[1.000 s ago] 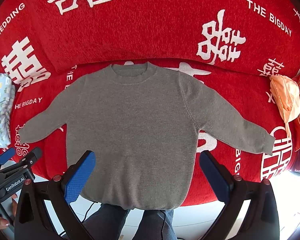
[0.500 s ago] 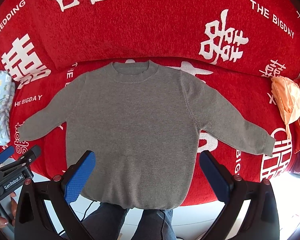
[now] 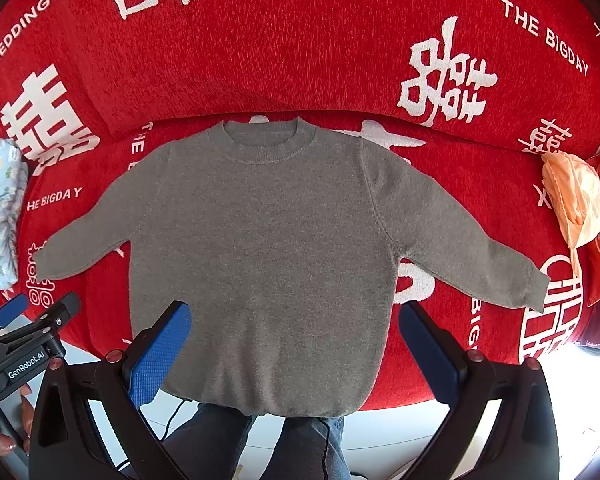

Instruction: Fold small clothes

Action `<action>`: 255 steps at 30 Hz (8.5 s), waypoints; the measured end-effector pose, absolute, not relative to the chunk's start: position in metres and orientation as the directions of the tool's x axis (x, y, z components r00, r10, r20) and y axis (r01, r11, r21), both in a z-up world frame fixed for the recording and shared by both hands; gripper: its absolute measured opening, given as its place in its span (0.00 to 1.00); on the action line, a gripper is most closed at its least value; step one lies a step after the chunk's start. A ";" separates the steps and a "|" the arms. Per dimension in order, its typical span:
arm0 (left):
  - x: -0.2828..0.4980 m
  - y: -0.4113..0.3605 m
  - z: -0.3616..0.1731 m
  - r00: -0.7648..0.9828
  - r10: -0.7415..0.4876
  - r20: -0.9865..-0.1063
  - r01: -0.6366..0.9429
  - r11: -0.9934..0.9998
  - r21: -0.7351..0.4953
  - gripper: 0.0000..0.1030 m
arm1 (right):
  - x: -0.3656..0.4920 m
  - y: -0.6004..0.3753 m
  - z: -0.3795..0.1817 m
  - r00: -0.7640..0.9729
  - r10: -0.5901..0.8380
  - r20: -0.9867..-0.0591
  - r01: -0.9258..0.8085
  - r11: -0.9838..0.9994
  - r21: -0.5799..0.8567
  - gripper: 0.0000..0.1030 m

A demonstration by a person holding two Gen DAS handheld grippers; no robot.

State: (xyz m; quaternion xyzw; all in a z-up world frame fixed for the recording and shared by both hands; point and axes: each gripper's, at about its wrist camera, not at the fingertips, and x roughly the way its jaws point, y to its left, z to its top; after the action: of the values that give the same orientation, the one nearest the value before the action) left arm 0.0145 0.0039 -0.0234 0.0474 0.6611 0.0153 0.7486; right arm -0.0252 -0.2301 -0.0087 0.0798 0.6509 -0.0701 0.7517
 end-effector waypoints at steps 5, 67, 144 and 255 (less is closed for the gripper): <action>0.014 0.007 -0.023 0.125 0.082 -0.989 0.035 0.996 0.087 1.00 | -0.026 -0.230 -0.009 0.141 -0.009 -0.990 0.203 0.979 0.020 1.00; 0.068 0.295 -0.219 0.462 -0.079 -0.883 -0.607 0.698 -0.381 1.00 | 0.008 -0.098 -0.172 -0.028 0.167 -0.986 -0.056 0.984 0.168 1.00; 0.133 0.044 -0.190 0.318 0.205 -0.926 0.037 0.973 0.228 1.00 | 0.056 -0.364 -0.230 0.458 0.405 -0.791 0.598 0.518 0.611 0.07; 0.054 -0.173 -0.141 0.183 -0.057 -0.981 0.313 0.950 0.004 1.00 | 0.000 -0.529 -0.165 0.788 0.417 -0.452 0.346 0.307 0.887 0.06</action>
State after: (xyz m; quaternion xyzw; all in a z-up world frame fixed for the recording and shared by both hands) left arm 0.0541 -0.1726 -0.1410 0.1023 0.6274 -0.1213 0.7624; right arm -0.0004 -0.5288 -0.1645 0.5881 0.3243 0.0241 0.7406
